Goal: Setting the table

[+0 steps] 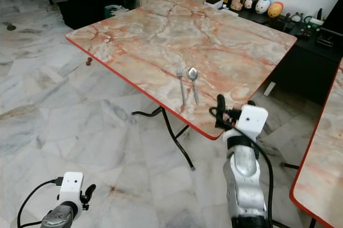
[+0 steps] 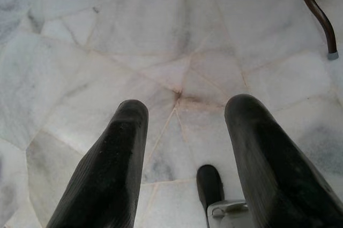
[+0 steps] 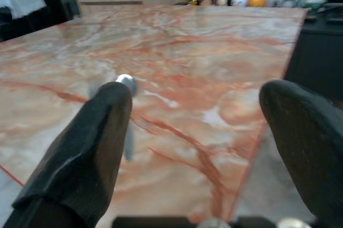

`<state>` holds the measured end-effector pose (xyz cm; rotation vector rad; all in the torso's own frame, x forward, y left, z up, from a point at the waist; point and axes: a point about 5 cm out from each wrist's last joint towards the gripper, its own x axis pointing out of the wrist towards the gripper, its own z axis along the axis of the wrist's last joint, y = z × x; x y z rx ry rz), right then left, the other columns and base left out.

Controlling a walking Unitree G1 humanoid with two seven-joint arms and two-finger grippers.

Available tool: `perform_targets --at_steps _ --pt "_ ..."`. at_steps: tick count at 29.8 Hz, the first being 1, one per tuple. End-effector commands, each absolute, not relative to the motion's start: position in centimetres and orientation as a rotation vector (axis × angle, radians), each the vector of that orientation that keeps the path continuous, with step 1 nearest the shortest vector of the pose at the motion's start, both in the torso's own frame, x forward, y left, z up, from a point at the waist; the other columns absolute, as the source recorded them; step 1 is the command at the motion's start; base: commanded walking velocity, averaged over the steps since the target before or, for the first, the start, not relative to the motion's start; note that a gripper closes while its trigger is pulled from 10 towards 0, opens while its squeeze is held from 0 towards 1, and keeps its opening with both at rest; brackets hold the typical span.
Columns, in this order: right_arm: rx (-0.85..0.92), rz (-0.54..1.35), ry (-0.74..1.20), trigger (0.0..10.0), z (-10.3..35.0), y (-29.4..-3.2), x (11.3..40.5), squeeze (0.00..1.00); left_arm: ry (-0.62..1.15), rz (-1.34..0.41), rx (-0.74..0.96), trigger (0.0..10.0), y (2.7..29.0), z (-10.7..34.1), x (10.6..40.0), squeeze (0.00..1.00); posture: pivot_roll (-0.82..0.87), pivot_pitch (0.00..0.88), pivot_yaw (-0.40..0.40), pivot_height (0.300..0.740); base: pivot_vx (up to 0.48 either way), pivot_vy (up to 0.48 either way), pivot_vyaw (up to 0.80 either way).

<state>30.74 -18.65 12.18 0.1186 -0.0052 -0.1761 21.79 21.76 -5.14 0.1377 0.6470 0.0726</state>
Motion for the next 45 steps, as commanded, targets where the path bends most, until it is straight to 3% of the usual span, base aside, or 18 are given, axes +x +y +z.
perform_targets --at_steps 1,9,26,36,45 --pt "0.130 -0.183 0.025 10.0 12.4 -19.0 31.3 0.00 0.652 0.076 0.138 10.0 21.7 -5.2 21.7 0.00 -0.02 0.000 -0.061 0.740 0.000 0.000 0.00" --pt "0.103 -0.186 0.189 10.0 11.9 -18.9 32.8 0.00 0.646 0.073 0.135 10.0 21.5 -5.1 21.9 0.00 -0.02 0.000 -0.064 0.740 0.000 0.000 0.00" --pt "0.078 -0.129 0.092 10.0 13.3 -17.8 33.5 0.00 0.647 0.110 0.095 10.0 21.9 -5.2 21.8 0.00 -0.01 0.000 -0.064 0.740 0.000 0.000 0.00" --pt "0.085 -0.120 0.044 10.0 13.8 -17.6 33.8 0.00 0.644 0.118 0.085 10.0 22.2 -5.1 21.7 0.00 0.00 0.000 -0.062 0.740 0.000 0.000 0.75" --pt "0.117 -0.119 0.029 10.0 14.0 -17.3 33.9 0.00 0.644 0.115 0.082 10.0 22.0 -5.2 21.7 0.00 -0.01 0.000 -0.062 0.740 0.000 0.000 0.00"
